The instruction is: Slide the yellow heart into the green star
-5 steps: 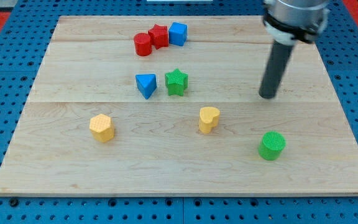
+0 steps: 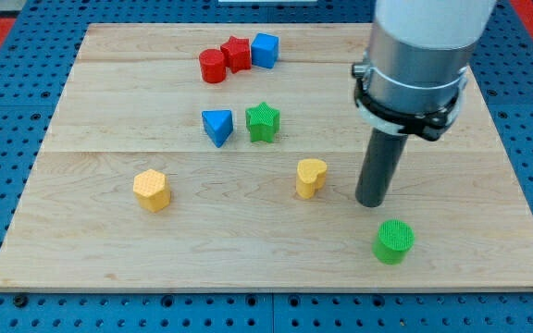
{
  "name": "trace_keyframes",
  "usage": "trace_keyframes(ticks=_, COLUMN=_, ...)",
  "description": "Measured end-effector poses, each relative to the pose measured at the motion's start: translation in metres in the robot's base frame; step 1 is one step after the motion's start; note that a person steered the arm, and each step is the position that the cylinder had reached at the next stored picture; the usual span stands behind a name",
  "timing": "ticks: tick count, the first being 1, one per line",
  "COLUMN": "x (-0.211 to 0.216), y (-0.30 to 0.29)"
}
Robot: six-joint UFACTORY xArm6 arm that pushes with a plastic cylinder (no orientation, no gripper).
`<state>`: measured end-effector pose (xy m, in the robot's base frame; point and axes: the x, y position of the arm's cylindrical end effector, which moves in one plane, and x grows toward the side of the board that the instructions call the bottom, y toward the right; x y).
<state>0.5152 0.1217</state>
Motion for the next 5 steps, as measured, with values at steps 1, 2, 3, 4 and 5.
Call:
trace_keyframes(ticks=1, x=0.019, y=-0.022)
trace_keyframes(ticks=2, x=0.010, y=-0.087)
trace_keyframes(ticks=3, x=-0.010, y=-0.079)
trace_keyframes(ticks=4, x=-0.030, y=-0.057)
trace_keyframes(ticks=5, x=-0.069, y=-0.049)
